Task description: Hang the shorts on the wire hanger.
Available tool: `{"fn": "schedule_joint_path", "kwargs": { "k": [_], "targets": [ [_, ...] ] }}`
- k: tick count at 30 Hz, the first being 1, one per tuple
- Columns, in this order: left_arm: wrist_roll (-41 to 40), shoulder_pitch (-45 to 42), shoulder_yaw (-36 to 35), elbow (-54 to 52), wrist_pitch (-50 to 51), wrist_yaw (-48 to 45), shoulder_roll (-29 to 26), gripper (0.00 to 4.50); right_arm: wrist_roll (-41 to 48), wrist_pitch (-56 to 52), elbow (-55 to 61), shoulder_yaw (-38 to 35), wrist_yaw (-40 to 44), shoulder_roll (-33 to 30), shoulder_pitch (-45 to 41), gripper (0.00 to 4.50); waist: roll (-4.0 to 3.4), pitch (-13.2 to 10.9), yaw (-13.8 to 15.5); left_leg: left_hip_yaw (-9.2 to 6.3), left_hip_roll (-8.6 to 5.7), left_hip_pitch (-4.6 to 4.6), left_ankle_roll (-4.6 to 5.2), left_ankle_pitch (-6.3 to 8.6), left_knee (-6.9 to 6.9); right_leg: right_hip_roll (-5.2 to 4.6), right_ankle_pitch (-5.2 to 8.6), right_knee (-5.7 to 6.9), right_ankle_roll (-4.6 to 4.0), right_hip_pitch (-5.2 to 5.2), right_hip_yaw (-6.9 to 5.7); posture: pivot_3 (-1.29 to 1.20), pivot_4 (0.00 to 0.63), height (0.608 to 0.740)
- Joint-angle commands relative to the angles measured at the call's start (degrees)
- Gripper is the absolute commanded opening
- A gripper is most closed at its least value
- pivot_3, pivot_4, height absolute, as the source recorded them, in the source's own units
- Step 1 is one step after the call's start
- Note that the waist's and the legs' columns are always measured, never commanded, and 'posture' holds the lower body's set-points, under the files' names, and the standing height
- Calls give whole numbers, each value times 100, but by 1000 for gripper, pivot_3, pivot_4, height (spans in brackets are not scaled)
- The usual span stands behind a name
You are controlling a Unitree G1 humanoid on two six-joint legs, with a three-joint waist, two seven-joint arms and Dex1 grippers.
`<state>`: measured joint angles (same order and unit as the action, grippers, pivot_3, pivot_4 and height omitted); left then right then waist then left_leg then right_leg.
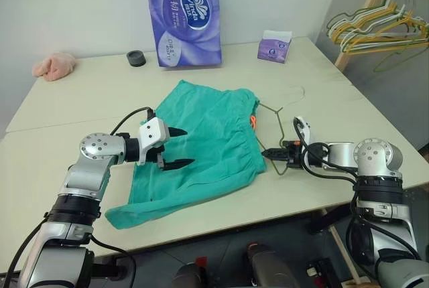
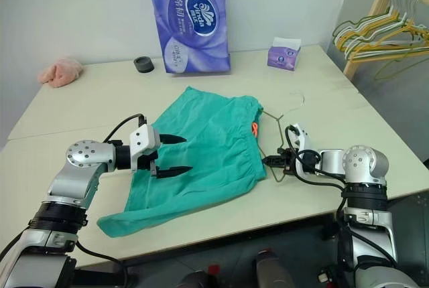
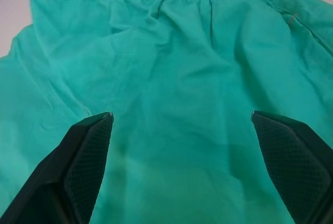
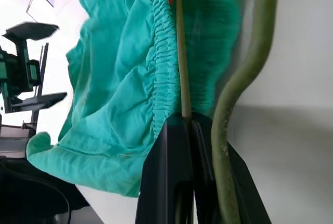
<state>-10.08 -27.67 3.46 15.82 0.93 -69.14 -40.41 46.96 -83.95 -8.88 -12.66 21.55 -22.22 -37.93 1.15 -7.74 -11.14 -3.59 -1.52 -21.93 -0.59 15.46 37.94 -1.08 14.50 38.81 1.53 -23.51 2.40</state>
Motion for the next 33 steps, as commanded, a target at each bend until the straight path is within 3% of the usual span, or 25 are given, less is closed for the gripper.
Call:
{"fn": "schedule_joint_path", "kwargs": {
  "k": [1, 10, 15, 22, 33],
  "targets": [
    [-72, -79, -162, -154, -1, 201, 17, 4481, -226, 680, 770, 471, 418, -239, -157, 0, 0, 0, 1, 0, 0, 0, 0, 0, 0, 0, 0, 0, 0, 0, 0, -208, 94, 740],
    [-678, -1031, -834, 124, 604, 900, 299, 4481, -1514, 2326, 1551, 1912, 900, -729, -82, 0, 3, 1, 2, -4, -2, -5, -1, 0, 5, -2, 0, 0, 1, -2, -6, -208, 90, 740],
    [-928, -2040, -1094, 600, 872, 754, 66, 4481, -2163, 2956, 1808, 2600, 1284, -1091, 20, 0, 3, 2, -1, -5, -3, -8, -1, 0, 6, -2, 0, 1, 1, -7, -7, -202, 84, 740],
    [-183, -2793, -479, 1806, -315, -427, -503, 4481, -2917, 3733, 2073, 3123, 1674, -1420, 64, 0, 2, 2, -15, -5, -4, -2, -3, 0, 1, -1, 0, 4, 2, -10, -7, -203, 82, 740],
    [292, -3169, 36, 2515, -1364, -1083, -166, 4481, -3736, 4460, 2435, 3488, 2119, -1618, 184, 0, 3, 3, -6, -6, -9, -9, -3, -1, 9, -7, 0, 4, 2, -11, -7, -219, 83, 740]
  ]
}}
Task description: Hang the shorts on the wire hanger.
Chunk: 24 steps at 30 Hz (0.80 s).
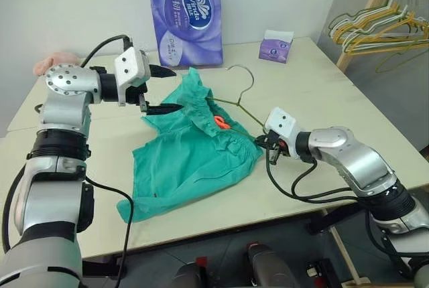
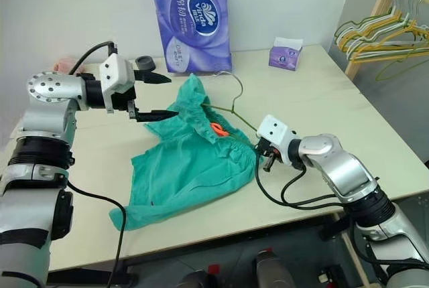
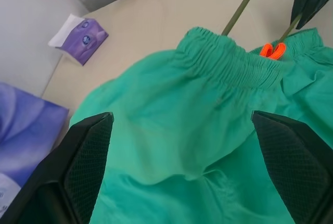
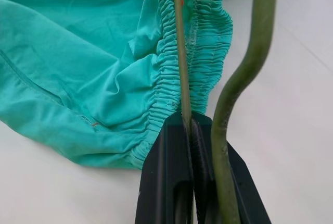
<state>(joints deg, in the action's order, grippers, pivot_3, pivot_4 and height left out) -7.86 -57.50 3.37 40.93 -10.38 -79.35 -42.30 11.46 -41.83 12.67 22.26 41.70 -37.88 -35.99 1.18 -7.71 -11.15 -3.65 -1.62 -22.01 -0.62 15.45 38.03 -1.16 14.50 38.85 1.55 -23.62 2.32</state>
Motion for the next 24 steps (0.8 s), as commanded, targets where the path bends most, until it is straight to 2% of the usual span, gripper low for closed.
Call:
{"fn": "schedule_joint_path", "kwargs": {
  "k": [1, 6, 18, 21, 24],
  "targets": [
    [103, -159, 87, 18, -289, -110, 49, 4481, -244, 293, 310, 7, 131, -53, -2, 0, 0, 0, -6, 0, 0, 0, 0, 0, -1, 0, 0, 0, 0, -1, 0, -221, 84, 740],
    [260, 67, 341, -57, -469, -460, 43, 4481, -577, 626, 436, 49, 259, -92, 11, 0, 0, 0, -30, 1, 1, -1, 0, 0, -3, 1, 0, 4, 0, -6, 2, -227, 86, 740],
    [509, 155, 533, 82, -753, -531, 119, 4481, -1103, 1258, 588, 21, 575, -84, -89, 0, 1, 0, -34, 1, 1, -9, 0, 0, 2, 1, 0, 7, 0, -12, 1, -238, 88, 740],
    [448, 224, 542, -29, -638, -616, 168, 3876, -1198, 1395, 632, 24, 636, -79, -84, 0, 0, 0, -41, 0, 1, -9, 0, 0, 2, 1, 0, 7, 0, -12, 1, -239, 87, 740],
    [405, 293, 539, -140, -550, -719, 181, 2976, -1327, 1572, 628, 43, 687, -92, -70, 0, 0, 0, -60, 0, 1, -9, 0, 0, 2, 1, 0, 7, 0, -12, 1, -240, 87, 740]
  ]
}}
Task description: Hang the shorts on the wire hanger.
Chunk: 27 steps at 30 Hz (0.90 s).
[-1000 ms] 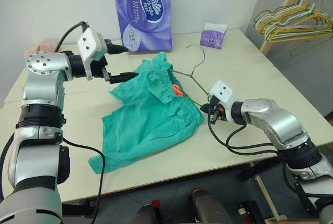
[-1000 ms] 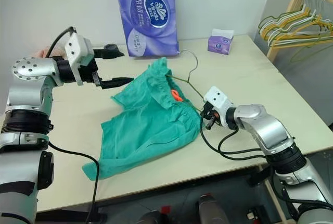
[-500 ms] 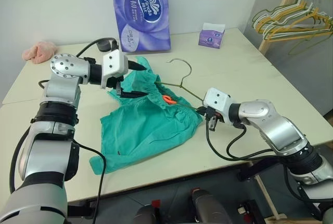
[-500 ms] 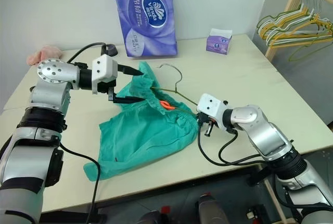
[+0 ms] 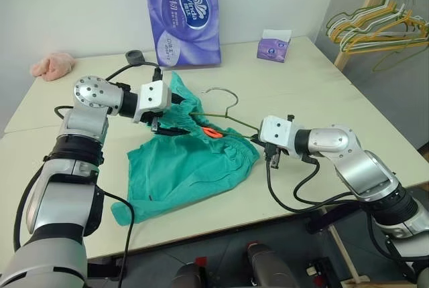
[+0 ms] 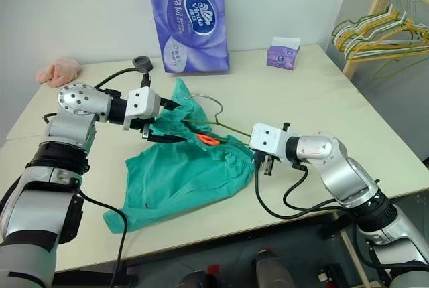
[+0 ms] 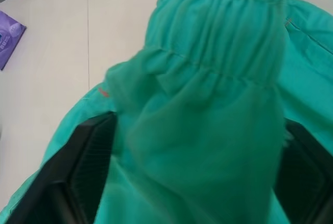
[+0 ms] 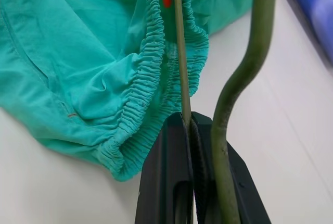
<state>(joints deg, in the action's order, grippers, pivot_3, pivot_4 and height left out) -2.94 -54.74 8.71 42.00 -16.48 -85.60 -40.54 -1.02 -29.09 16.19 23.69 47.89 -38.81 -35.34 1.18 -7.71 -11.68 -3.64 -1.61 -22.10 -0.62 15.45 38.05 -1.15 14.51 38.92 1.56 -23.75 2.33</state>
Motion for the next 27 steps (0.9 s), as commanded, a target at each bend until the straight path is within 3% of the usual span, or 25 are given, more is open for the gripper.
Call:
{"fn": "schedule_joint_path", "kwargs": {
  "k": [1, 9, 15, 18, 27],
  "targets": [
    [-99, 33, -6, -275, 94, -112, 9, 2624, -115, 340, 270, -103, 86, 1, -124, 0, 0, 0, -12, 0, 0, 0, 0, 0, 0, 0, 0, 0, 0, 0, 0, -239, 86, 740],
    [-106, 196, -50, -485, 203, -162, -3, 156, -227, 557, 211, -162, 182, 101, -96, 0, 1, 1, -27, -2, 0, 0, 0, 0, 0, 0, 0, 1, 0, 0, 0, -237, 84, 740],
    [-91, 330, -60, -630, 219, -145, -26, 40, -216, 977, 143, -125, 601, -148, 25, 0, 2, 2, -32, -4, 0, -1, 0, 0, 1, 0, 0, 2, 0, 0, -2, -237, 84, 740],
    [-91, 382, -58, -694, 256, -170, -57, 32, -338, 1380, -109, -181, 888, -576, 145, 746, 2, 2, -31, -4, 0, -1, 0, 0, 1, 0, 0, 2, 0, 0, -2, -237, 85, 740],
    [-117, 593, -22, -897, 393, -227, -170, 0, -515, 2276, -1412, -950, 1039, -1968, 797, 3859, 4, 3, -6, 5, -3, 2, 0, 0, 2, -2, 1, 2, 1, 1, 2, -238, 95, 740]
  ]
}}
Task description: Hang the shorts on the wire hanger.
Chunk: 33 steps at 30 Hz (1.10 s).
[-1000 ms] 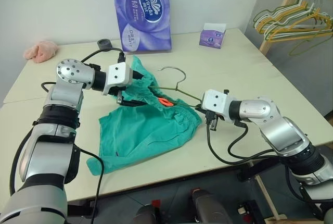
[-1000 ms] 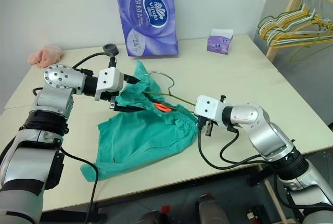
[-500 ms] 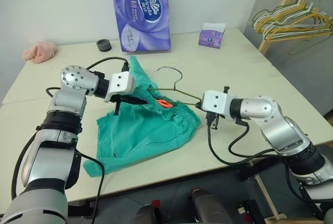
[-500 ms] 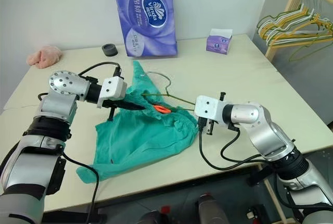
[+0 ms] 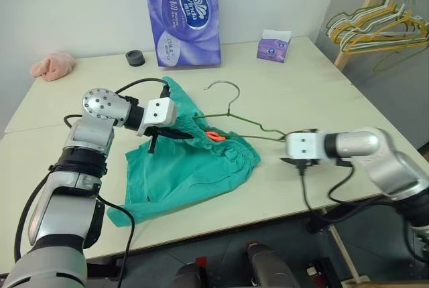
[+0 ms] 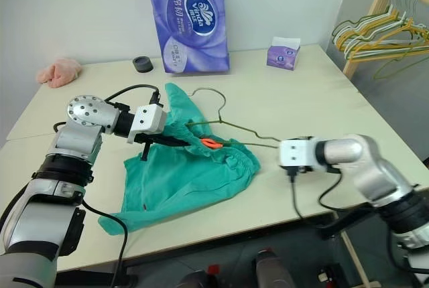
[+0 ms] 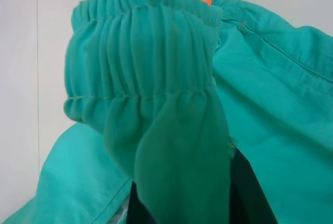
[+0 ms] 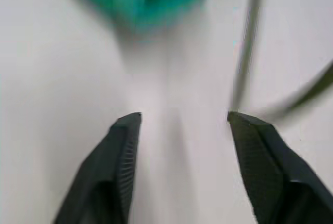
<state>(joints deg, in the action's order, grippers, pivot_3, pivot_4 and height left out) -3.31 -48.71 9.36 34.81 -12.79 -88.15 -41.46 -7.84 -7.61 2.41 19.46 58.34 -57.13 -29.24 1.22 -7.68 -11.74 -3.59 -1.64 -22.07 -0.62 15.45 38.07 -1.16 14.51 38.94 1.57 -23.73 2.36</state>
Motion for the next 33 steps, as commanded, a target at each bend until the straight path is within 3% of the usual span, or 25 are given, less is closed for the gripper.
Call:
{"fn": "schedule_joint_path", "kwargs": {
  "k": [1, 2, 3, 5, 8, 12, 17, 27, 30, 33],
  "targets": [
    [-78, 8, -88, -184, 29, 43, -90, 0, 456, -207, 25, -815, -50, -65, 425, 4194, 1, 0, 2, -1, 2, 1, 0, 0, -1, 1, 0, 1, 0, 0, 0, -239, 96, 740],
    [-77, 21, -93, -186, 40, 59, -97, 0, 744, -546, 136, -1079, -61, 36, 661, 4474, 2, 1, -1, -3, 5, 1, 0, 0, -3, 4, 0, 1, 0, 1, -2, -240, 97, 740],
    [-78, 30, -99, -194, 50, 67, -103, 0, 929, -781, 237, -1250, -58, 116, 817, 4474, 2, 1, -5, -2, 8, 2, 0, 0, -2, 6, 0, 1, 0, 2, -2, -243, 99, 740],
    [-69, 39, -114, -170, 46, 124, -93, 0, 1971, -2227, 1066, -1798, -408, 850, 1408, 4474, 5, 3, -20, -5, 9, 2, 0, 0, -5, 7, 0, 1, 0, 5, -2, -246, 102, 740],
    [-66, 33, -117, -143, 39, 192, -82, 0, 2827, -3859, 2008, -2215, -1308, 2069, 1819, 4474, 4, 4, -51, -14, 17, 5, 0, 0, -4, 11, 0, 4, 0, 11, -6, -248, 104, 740],
    [-78, 13, -125, -132, 55, 251, -79, 0, 3233, -5032, 2561, -2464, -2590, 3548, 1870, 4474, -1, 6, -44, -12, 13, 6, 0, 1, -1, 8, 0, 5, 0, 10, -1, -243, 105, 740],
    [-86, 7, -128, -143, 69, 301, -84, 0, 3482, -5700, 2608, -2393, -3516, 4789, 1773, 4474, 0, 8, 34, -14, 6, 5, 0, 1, 2, 1, 0, 3, 0, 10, 0, -236, 104, 740],
    [-102, 31, -166, -171, 80, 418, -82, 0, 3177, -5228, 1798, -1636, -4076, 5368, 1461, 4474, -1, 9, 37, -13, 3, 6, 0, 1, 0, 0, 0, 4, 0, 7, -1, -225, 102, 740],
    [-121, 55, -180, -205, 93, 466, -97, 0, 2950, -4863, 1618, -1409, -4047, 5201, 1411, 3878, -1, 9, 39, -13, 3, 6, 0, 1, 0, 0, 0, 4, 0, 8, -2, -217, 100, 740],
    [-137, 90, -223, -236, 105, 538, -130, 0, 2643, -4375, 1439, -1307, -4113, 4993, 1391, 2884, -1, 9, 41, -13, 2, 6, 0, 1, 0, 0, 0, 4, 0, 8, -2, -214, 101, 740]
  ]
}}
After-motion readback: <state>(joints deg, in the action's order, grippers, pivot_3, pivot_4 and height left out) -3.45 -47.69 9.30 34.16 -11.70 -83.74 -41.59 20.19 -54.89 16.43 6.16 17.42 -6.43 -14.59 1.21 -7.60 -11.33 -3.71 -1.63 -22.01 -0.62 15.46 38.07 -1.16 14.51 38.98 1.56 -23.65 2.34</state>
